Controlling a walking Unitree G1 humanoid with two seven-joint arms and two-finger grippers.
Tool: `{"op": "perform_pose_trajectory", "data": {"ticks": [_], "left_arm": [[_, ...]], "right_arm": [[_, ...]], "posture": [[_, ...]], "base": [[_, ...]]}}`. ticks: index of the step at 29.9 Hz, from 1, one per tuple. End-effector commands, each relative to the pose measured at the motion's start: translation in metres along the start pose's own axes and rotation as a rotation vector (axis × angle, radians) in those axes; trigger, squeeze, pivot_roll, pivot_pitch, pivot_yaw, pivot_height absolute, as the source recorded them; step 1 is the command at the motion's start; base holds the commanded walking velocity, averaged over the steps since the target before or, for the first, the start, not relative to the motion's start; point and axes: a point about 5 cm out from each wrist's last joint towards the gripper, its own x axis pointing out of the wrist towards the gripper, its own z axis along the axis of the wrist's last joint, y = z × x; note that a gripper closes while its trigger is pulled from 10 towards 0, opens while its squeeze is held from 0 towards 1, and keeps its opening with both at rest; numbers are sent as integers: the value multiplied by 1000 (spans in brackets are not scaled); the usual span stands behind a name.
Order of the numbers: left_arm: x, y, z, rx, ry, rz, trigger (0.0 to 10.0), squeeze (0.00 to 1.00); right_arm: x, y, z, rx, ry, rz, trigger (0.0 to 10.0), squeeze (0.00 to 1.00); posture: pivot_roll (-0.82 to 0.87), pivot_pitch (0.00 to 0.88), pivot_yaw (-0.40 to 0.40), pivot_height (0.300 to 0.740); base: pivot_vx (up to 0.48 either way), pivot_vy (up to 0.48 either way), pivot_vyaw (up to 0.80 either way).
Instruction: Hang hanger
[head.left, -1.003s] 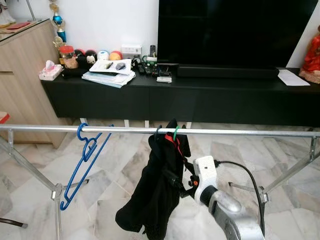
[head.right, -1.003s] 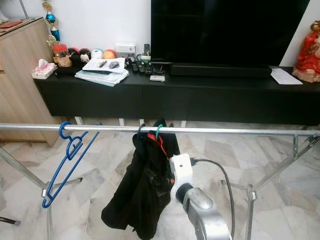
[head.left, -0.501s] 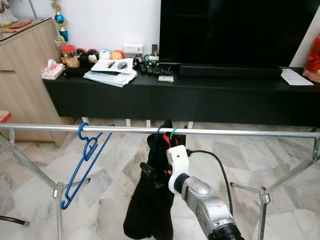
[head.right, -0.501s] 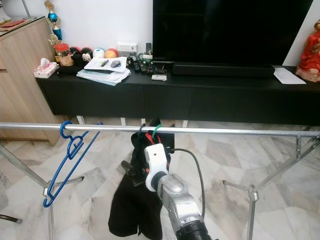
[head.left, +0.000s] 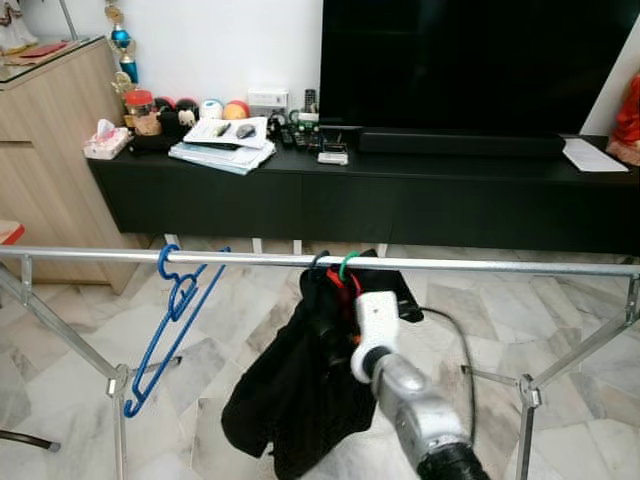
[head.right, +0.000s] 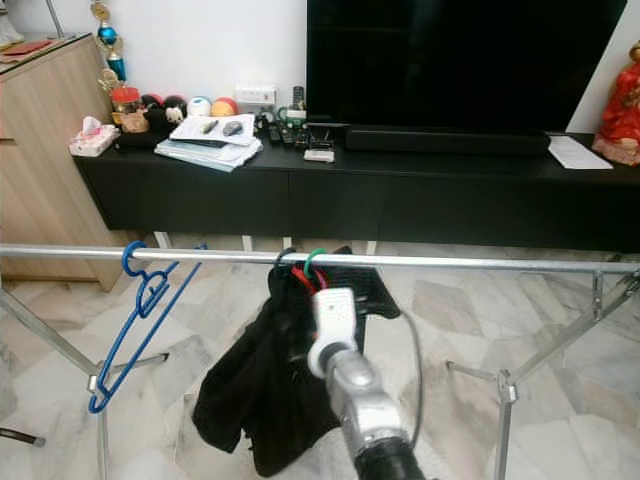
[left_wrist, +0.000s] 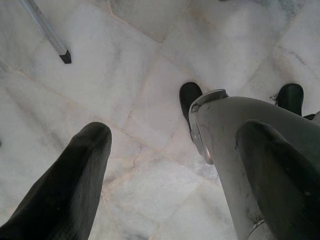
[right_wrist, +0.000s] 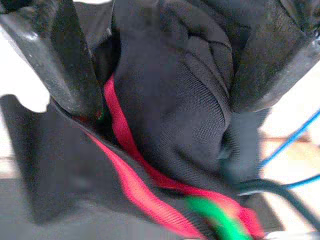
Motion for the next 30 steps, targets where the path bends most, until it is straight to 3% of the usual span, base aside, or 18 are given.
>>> {"op": "perform_pose_trajectory", "data": {"ticks": [1, 9, 12, 14, 17, 25, 30], "left_arm": [[-1, 0, -5, 8, 15, -2, 10000, 0], [-1, 0, -4, 8, 13, -3, 10000, 0], [0, 0, -4, 7, 13, -3, 10000, 0], [0, -1, -4, 4, 13, -3, 10000, 0], [0, -1, -4, 1, 13, -3, 10000, 0], [0, -1, -5, -4, 12, -1, 10000, 0], [0, -2, -4, -1, 13, -4, 10000, 0]], "right_arm": [[-1, -8, 8, -16, -29, -55, 10000, 0], [0, -13, 14, -34, -48, -83, 10000, 0], [1, -3, 13, -42, -29, -15, 10000, 0], [2, 5, 8, -95, 12, 55, 10000, 0], [1, 7, 6, -128, 35, 63, 10000, 0], [-7, 11, 14, -104, -15, 86, 10000, 0], [-8, 9, 6, -121, 17, 74, 10000, 0]], "posture": [[-52, 0, 19, 740], [-52, 0, 17, 740], [-51, 0, 15, 740], [-49, 0, 14, 740], [-48, 0, 11, 740], [-51, 0, 9, 740], [-58, 0, 12, 740]], "base": [[0, 0, 0], [0, 0, 0], [0, 0, 0], [0, 0, 0], [0, 0, 0], [0, 0, 0], [0, 0, 0]]}}
